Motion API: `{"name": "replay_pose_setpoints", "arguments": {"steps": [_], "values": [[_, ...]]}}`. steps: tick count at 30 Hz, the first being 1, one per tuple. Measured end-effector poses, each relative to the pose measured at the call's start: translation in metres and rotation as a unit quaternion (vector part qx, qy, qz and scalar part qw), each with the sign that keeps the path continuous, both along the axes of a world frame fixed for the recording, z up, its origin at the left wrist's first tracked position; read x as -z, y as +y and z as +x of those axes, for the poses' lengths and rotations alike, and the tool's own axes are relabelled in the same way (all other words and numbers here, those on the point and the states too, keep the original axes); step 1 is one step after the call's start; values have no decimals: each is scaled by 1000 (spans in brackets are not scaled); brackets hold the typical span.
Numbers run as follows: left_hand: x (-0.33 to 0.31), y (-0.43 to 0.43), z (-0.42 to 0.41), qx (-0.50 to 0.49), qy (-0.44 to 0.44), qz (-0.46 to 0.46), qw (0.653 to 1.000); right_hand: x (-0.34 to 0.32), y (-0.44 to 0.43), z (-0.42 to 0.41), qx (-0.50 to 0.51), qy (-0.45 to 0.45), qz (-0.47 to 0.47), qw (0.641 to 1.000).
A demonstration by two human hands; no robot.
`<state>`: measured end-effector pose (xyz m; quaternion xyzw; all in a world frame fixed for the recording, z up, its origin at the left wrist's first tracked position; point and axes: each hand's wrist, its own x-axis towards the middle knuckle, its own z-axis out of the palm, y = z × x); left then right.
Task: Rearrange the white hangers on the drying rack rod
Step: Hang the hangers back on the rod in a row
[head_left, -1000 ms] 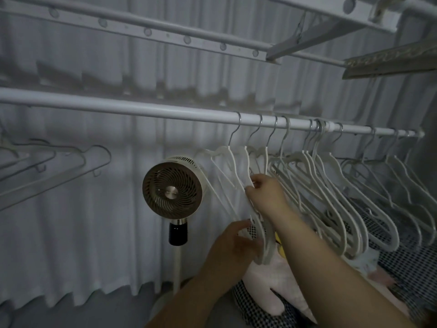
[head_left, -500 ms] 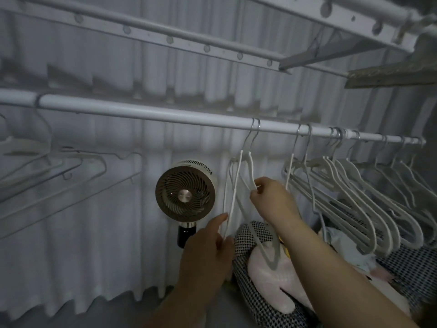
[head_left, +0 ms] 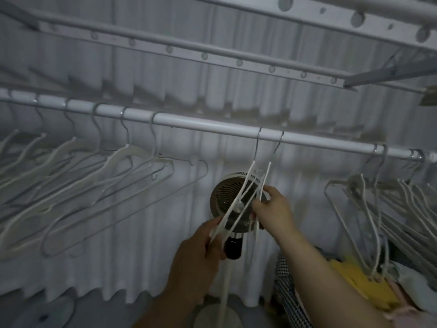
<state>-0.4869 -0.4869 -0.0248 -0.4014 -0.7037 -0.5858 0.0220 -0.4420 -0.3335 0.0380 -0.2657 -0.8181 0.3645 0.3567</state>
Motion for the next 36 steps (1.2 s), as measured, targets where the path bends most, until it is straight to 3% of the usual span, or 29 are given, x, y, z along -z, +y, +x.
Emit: {"name": "replay_pose_setpoints", "arguments": {"steps": [6, 20, 27, 36], "values": [[0, -42, -25, -40, -15, 0, 999, 7, -34, -38, -28, 21, 8, 999], [-6, -98, -47, -116, -65, 25, 991, 12, -99, -82, -153, 68, -85, 982], [-6, -106, -49, -119, -93, 51, 987, 12, -102, -84, -167, 78, -93, 979], [-5, -96, -46, -137, -43, -12, 990, 13, -88, -72, -137, 79, -92, 983]]}}
